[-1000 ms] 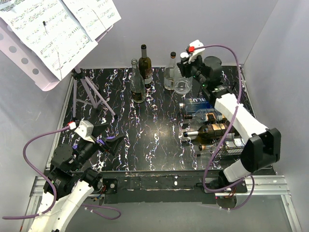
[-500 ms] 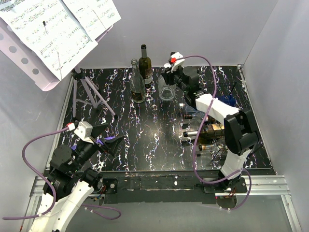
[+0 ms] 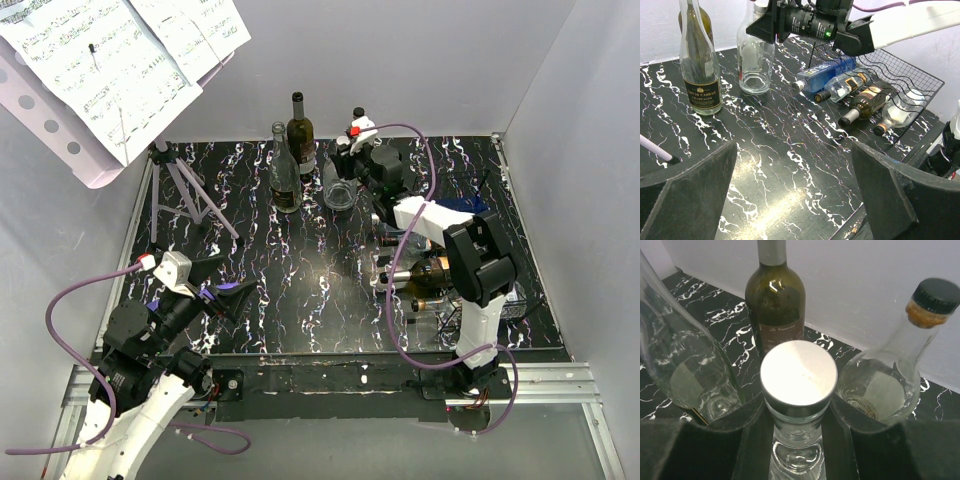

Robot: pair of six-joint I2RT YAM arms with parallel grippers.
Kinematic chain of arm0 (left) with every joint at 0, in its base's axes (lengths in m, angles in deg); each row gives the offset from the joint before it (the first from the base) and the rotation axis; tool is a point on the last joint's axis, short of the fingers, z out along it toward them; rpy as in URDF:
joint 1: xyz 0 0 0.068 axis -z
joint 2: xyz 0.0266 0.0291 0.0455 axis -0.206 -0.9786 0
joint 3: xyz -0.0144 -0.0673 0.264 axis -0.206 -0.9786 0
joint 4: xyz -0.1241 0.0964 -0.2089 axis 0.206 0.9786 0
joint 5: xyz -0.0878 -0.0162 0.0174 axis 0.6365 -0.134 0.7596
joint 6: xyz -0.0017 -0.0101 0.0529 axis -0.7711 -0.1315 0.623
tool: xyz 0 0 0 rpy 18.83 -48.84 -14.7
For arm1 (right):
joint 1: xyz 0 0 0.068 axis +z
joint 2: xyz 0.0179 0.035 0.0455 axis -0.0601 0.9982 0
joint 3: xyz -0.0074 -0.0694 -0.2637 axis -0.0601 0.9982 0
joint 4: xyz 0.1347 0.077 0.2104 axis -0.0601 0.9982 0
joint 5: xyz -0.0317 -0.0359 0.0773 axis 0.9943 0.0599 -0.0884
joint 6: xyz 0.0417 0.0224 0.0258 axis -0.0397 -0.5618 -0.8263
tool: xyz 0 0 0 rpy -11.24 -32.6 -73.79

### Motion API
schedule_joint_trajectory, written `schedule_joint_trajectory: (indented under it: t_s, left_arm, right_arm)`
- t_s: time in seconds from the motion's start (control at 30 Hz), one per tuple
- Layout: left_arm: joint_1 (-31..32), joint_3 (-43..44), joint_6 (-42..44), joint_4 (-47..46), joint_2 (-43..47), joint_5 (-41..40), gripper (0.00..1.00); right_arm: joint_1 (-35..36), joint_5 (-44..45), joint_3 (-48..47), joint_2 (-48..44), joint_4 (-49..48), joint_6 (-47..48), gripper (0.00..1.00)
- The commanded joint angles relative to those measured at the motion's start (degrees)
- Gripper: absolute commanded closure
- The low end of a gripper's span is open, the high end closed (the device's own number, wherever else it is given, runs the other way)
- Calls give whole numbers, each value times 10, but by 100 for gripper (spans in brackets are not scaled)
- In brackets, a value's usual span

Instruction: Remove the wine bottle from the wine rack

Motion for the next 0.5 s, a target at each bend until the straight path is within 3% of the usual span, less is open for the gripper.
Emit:
schedule_joint_trajectory:
  t_s: [0.0, 0.07, 0.13, 0.27, 0.33, 0.47]
  left_arm:
    - [2, 7, 6, -4, 1, 5, 2]
    - [1, 6, 6, -4, 2, 5, 2]
    - [2, 6, 6, -5, 1, 5, 2]
    - [2, 6, 6, -5, 1, 5, 2]
    - [2, 6, 6, -5, 1, 6, 2]
    - [2, 6, 6, -5, -3, 9, 2]
  right_arm:
    - [2, 24, -41, -18, -169, -8, 99]
    - [2, 26, -39, -15, -169, -26, 99]
    - [3, 35, -31, -13, -169, -32, 92]
    - [4, 48, -16, -16, -168, -33, 57]
    - [5, 49, -14, -19, -164, -33, 47]
    - [5, 47, -13, -29, -146, -19, 43]
